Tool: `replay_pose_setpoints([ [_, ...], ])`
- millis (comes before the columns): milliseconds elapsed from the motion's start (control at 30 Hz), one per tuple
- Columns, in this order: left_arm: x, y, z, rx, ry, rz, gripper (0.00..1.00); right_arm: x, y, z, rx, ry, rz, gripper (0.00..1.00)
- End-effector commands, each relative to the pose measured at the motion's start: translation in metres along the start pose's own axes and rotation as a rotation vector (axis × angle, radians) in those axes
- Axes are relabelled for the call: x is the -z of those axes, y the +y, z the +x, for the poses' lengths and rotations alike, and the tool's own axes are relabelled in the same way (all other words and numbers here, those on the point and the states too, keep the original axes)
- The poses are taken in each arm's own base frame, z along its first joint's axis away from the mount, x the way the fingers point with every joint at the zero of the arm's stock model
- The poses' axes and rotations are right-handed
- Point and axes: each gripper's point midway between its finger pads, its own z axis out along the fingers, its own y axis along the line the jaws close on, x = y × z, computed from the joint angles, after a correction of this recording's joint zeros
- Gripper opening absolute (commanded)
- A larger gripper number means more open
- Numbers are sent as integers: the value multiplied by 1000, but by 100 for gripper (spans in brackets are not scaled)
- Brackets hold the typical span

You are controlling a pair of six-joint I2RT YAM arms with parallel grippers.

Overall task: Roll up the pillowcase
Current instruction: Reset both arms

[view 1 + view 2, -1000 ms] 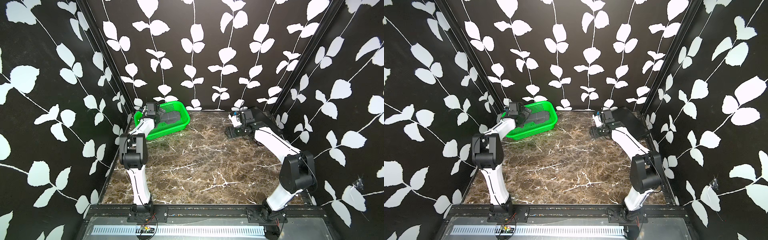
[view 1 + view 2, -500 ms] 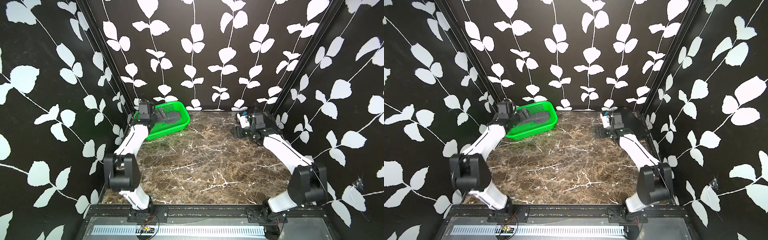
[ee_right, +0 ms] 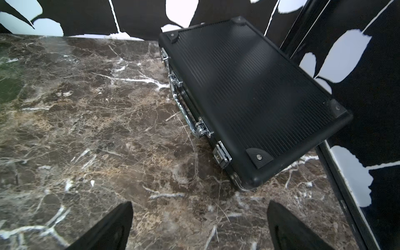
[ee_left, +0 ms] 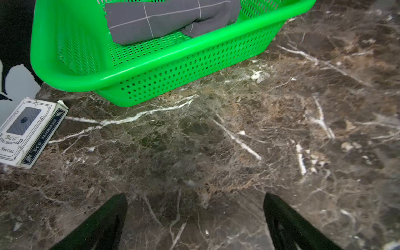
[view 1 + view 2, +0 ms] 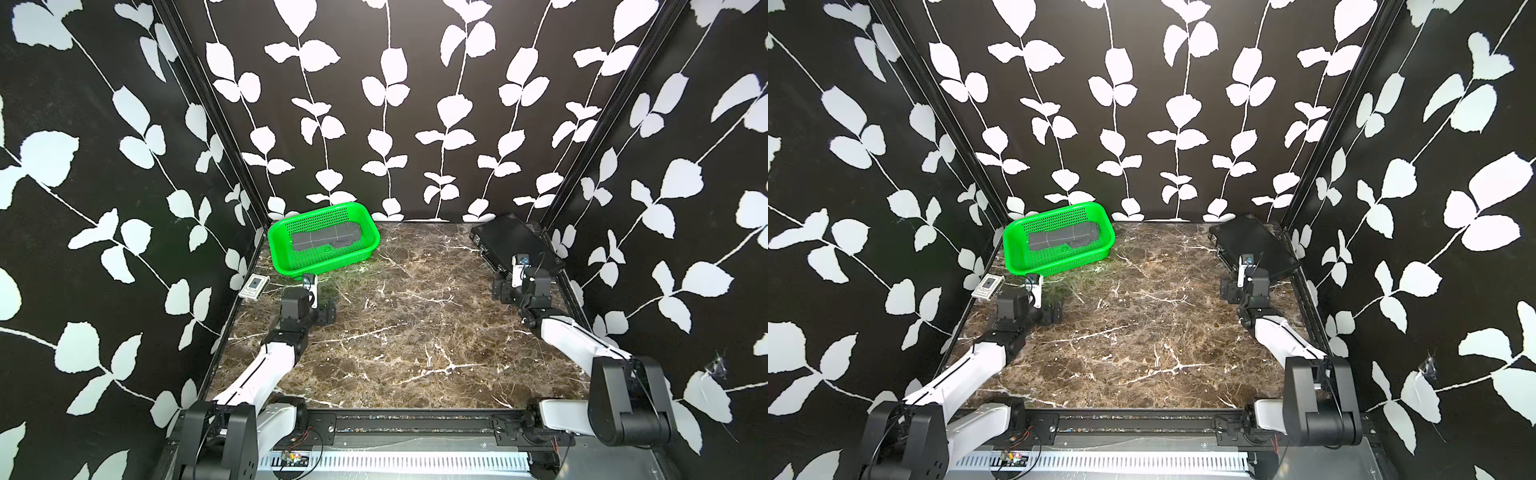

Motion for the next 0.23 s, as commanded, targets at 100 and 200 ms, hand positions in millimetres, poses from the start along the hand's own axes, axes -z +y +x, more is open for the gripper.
replay_pose_setpoints([
  [100,3,14,-27,-39,-201,-83,99,-4,-11,-4,35,-107,54,99],
  [200,1,15,-27,-62,-194,-87,99,-5,-7,-3,29,-126,34,99],
])
